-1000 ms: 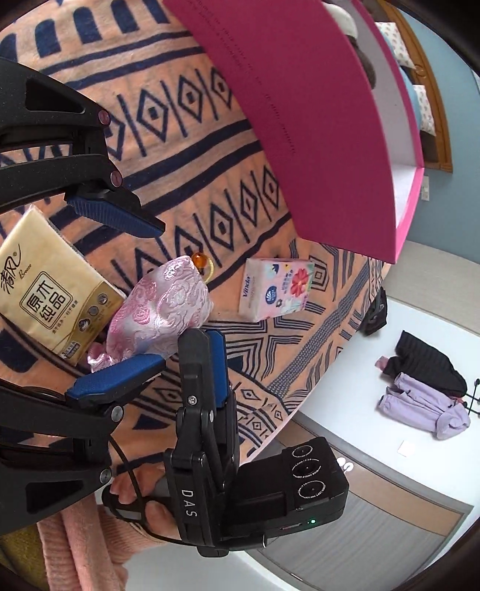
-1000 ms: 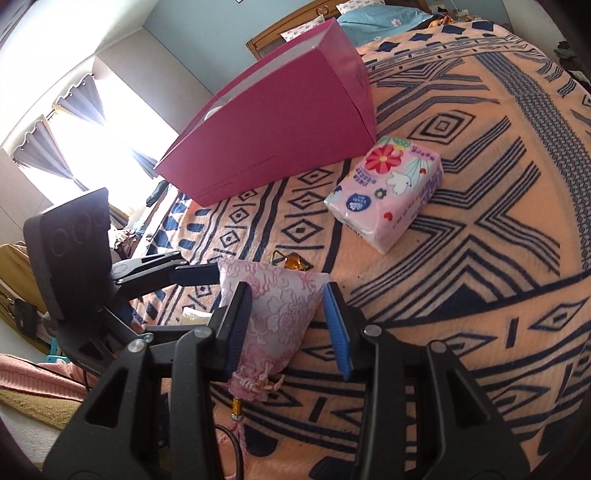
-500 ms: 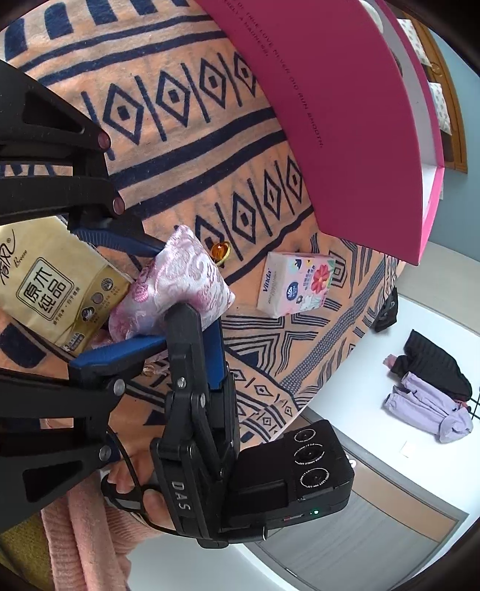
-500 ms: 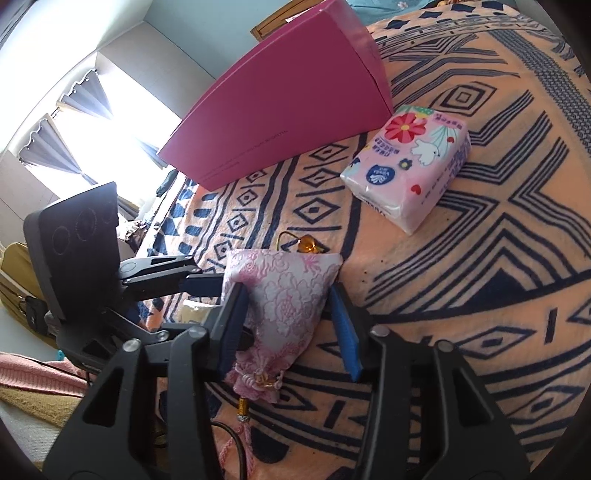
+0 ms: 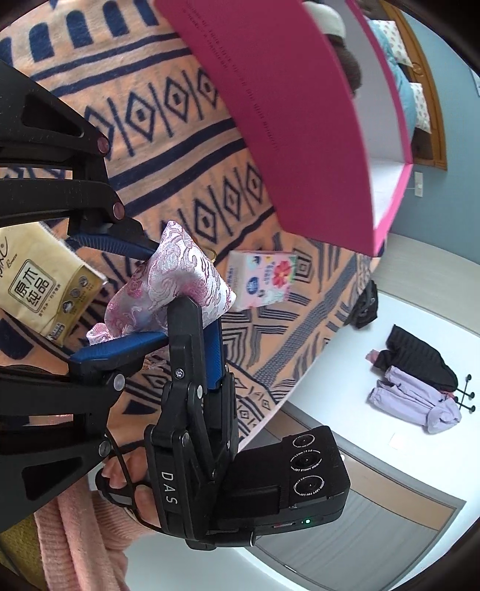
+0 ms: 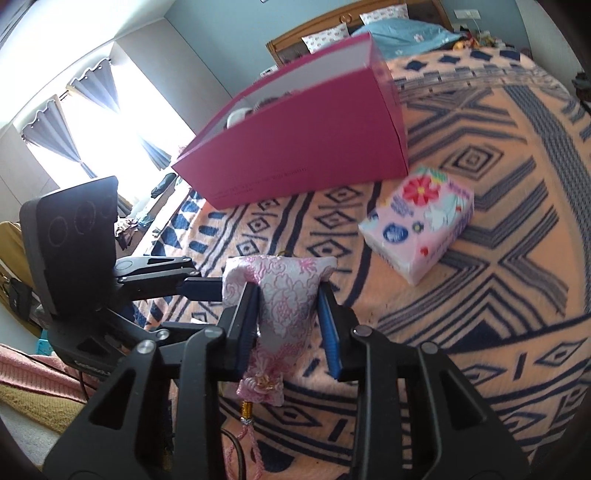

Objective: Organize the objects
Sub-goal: 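Carry the pink lace pouch with both grippers over the magenta box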

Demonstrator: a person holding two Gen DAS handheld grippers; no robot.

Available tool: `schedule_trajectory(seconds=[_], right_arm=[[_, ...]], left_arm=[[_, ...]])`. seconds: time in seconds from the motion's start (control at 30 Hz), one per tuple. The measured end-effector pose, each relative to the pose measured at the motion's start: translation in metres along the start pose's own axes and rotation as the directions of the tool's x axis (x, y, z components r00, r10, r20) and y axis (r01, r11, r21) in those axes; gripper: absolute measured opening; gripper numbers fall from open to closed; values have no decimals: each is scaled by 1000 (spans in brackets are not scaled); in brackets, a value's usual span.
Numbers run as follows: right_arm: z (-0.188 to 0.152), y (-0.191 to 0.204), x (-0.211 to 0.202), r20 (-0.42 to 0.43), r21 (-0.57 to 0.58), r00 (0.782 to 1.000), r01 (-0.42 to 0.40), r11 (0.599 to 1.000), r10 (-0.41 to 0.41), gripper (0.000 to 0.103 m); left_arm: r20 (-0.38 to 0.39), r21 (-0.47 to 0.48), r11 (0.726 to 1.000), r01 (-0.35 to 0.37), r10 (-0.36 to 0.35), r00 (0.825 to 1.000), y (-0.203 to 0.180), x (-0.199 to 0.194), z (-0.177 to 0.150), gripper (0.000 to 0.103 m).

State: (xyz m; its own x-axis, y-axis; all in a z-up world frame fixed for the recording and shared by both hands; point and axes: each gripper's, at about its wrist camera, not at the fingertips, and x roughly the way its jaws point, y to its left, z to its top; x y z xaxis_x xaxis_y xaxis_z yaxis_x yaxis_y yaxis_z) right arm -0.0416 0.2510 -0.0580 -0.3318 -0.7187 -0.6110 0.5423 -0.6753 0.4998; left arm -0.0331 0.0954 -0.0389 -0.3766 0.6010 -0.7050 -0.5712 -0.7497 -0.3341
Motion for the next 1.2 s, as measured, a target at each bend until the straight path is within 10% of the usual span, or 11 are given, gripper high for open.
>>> schedule_trajectory(seconds=[0.7, 1.2], right_arm=[[93, 41, -17, 178, -190, 984, 21, 982, 13, 34], [178, 54, -18, 279, -274, 959, 26, 961, 53, 34]], left_arm=[[182, 81, 988, -133, 116, 976, 13, -59, 79, 40], [293, 107, 953, -283, 242, 925, 25, -84, 153, 40]])
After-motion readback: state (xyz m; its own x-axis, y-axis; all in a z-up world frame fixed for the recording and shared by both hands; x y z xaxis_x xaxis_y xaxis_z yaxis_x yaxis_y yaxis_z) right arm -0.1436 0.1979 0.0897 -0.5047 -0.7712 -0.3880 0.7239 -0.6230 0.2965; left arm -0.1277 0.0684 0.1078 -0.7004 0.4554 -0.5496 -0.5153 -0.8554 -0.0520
